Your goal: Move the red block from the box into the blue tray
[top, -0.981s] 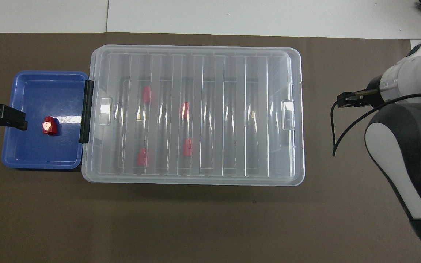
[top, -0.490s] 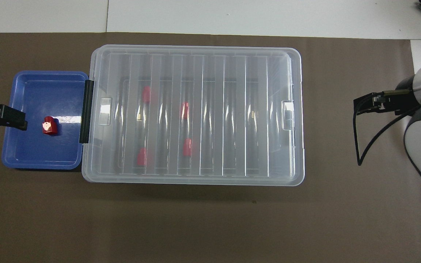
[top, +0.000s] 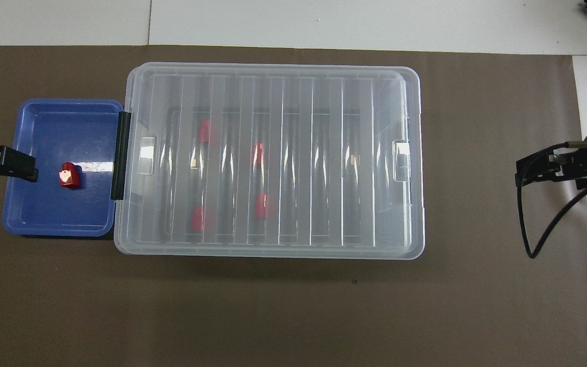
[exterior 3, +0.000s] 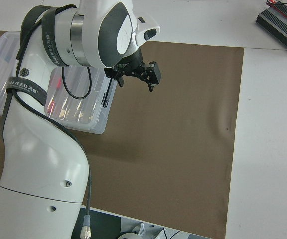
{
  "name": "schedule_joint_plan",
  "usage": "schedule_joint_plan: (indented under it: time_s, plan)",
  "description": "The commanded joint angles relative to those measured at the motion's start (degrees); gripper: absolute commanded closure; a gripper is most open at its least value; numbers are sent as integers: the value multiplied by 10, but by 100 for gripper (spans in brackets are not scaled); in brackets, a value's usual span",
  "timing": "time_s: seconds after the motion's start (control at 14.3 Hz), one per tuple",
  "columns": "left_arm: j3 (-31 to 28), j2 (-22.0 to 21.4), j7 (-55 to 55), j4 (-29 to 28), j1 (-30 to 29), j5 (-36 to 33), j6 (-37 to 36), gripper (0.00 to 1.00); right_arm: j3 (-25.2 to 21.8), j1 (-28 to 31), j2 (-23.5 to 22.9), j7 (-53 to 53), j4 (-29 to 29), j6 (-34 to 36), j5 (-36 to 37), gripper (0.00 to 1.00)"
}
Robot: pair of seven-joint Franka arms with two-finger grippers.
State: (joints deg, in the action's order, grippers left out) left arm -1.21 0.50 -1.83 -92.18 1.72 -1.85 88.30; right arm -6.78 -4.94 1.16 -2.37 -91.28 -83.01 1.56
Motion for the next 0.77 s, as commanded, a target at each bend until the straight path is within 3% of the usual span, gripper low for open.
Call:
schedule_joint_plan:
  time_s: [0.0,0.7]
  plan:
    - [2,-12,4,-10,-6,5,3,0,5,0,18,6,-4,6,-1,0]
    - [2,-12,4,-10,-6,5,3,0,6,-3,18,7,-5,-18,-3,0]
